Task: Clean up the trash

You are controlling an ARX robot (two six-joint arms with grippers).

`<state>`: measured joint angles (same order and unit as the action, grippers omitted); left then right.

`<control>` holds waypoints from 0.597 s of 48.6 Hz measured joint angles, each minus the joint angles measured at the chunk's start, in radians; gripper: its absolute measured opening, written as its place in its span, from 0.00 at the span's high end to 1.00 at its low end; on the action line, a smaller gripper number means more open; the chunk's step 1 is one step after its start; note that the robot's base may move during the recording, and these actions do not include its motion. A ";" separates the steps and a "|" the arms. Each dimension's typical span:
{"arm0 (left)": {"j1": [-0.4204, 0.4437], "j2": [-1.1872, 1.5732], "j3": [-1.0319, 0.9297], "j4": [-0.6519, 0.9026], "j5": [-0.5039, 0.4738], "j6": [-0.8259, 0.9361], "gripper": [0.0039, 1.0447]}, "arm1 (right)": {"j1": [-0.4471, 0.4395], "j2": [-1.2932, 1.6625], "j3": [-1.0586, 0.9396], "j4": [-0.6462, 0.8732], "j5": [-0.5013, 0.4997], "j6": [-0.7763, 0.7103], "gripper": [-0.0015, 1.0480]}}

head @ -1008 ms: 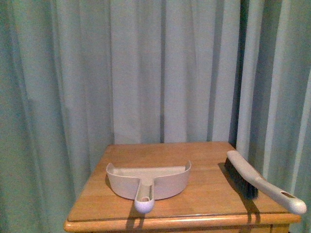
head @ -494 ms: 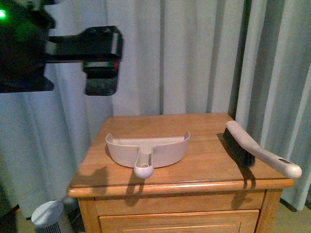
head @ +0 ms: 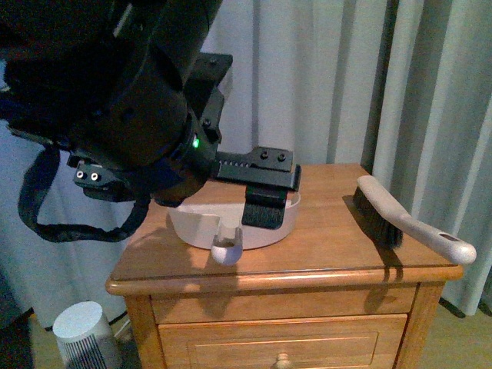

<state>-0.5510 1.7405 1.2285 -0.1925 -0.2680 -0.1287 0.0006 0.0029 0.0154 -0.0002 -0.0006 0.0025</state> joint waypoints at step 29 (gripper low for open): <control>-0.005 0.182 0.149 -0.035 -0.041 -0.068 0.07 | 0.000 0.000 0.000 0.000 0.000 0.000 0.07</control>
<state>-0.5556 1.9221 1.3773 -0.2276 -0.3092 -0.1967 0.0006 0.0029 0.0154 -0.0002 -0.0010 0.0025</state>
